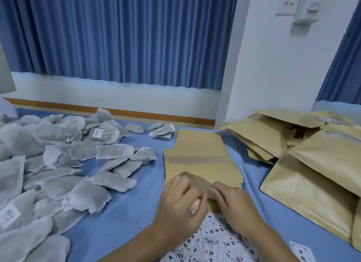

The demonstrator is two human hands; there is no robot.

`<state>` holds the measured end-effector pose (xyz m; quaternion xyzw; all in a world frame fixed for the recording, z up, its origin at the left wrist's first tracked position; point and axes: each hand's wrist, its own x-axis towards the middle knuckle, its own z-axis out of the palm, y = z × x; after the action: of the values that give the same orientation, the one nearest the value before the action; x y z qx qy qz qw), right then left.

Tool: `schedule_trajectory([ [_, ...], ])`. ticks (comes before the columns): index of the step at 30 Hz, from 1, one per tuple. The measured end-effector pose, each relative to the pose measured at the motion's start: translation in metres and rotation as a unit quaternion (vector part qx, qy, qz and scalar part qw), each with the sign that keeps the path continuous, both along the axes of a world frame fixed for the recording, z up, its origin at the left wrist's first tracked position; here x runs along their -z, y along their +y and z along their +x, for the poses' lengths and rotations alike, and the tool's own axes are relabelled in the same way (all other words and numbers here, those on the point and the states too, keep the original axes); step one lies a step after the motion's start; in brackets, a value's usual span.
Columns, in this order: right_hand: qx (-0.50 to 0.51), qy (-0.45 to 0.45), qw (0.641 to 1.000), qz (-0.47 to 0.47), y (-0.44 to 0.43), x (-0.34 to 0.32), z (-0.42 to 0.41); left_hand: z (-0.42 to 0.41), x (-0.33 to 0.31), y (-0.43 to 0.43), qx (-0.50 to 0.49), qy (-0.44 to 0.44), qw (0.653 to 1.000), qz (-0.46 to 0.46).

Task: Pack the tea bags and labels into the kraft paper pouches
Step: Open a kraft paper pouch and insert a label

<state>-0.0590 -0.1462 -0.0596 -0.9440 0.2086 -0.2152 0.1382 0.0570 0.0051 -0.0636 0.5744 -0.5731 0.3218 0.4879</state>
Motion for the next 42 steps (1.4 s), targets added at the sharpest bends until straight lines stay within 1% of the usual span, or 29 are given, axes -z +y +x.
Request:
schedule_trajectory([
  [1,-0.003,-0.028,1.0,0.01,0.0,0.001,0.0,-0.002,0.002,0.001,0.022,0.018,0.999,0.014],
  [2,-0.003,-0.06,0.998,0.019,0.001,0.002,0.0,-0.004,0.005,0.001,0.042,0.077,0.995,0.046],
  [3,0.002,-0.083,0.996,0.026,0.003,0.003,0.0,-0.008,0.007,0.0,0.059,0.17,0.979,0.091],
  [4,0.009,-0.098,0.995,0.03,0.005,0.002,0.001,-0.012,0.008,-0.001,0.075,0.277,0.948,0.138],
  [5,0.015,-0.11,0.993,0.037,0.007,0.002,0.001,-0.015,0.008,-0.003,0.086,0.375,0.907,0.171],
  [6,0.017,-0.123,0.991,0.048,0.008,0.003,0.001,-0.016,0.008,-0.005,0.095,0.453,0.866,0.188],
  [8,0.009,-0.141,0.985,0.095,0.012,0.0,0.001,-0.012,0.005,-0.01,0.124,0.555,0.799,0.194],
  [9,-0.006,-0.138,0.982,0.128,0.014,-0.001,0.0,-0.009,0.003,-0.012,0.147,0.584,0.775,0.192],
  [10,-0.03,-0.121,0.979,0.162,0.015,-0.002,0.0,-0.006,0.003,-0.013,0.165,0.601,0.758,0.192],
  [11,-0.059,-0.094,0.974,0.197,0.016,-0.003,0.0,-0.003,0.002,-0.012,0.175,0.608,0.749,0.195],
  [13,-0.114,-0.042,0.958,0.258,0.013,-0.004,-0.001,0.0,0.004,-0.011,0.182,0.61,0.743,0.206],
  [14,-0.136,-0.031,0.949,0.283,0.012,-0.004,-0.002,0.0,0.004,-0.011,0.187,0.612,0.74,0.207],
  [17,-0.175,-0.039,0.915,0.36,0.006,-0.004,-0.006,0.001,0.004,-0.009,0.201,0.622,0.73,0.202],
  [20,-0.185,-0.059,0.883,0.426,0.001,-0.001,-0.007,0.002,0.002,-0.006,0.197,0.613,0.738,0.201],
  [24,-0.182,-0.078,0.864,0.464,-0.003,0.002,-0.005,0.002,0.001,-0.004,0.212,0.611,0.735,0.203],
  [27,-0.171,-0.086,0.859,0.475,-0.006,0.005,-0.004,0.002,0.002,-0.005,0.234,0.618,0.724,0.199],
  [31,-0.17,-0.089,0.854,0.485,-0.009,0.007,-0.004,0.005,0.004,-0.006,0.244,0.61,0.724,0.208],
  [35,-0.166,-0.082,0.856,0.482,-0.012,0.009,-0.005,0.008,0.006,-0.005,0.239,0.609,0.72,0.232],
  [37,-0.145,-0.091,0.869,0.464,-0.01,0.012,-0.004,0.009,0.006,-0.004,0.236,0.597,0.725,0.25],
  [39,-0.12,-0.098,0.906,0.393,-0.005,0.016,-0.003,0.01,0.006,-0.003,0.232,0.579,0.734,0.268],
  [41,-0.098,-0.091,0.954,0.269,0.001,0.02,-0.002,0.012,0.005,-0.004,0.228,0.57,0.736,0.285],
  [42,-0.089,-0.082,0.971,0.204,0.004,0.02,-0.002,0.012,0.005,-0.004,0.219,0.576,0.733,0.286],
])
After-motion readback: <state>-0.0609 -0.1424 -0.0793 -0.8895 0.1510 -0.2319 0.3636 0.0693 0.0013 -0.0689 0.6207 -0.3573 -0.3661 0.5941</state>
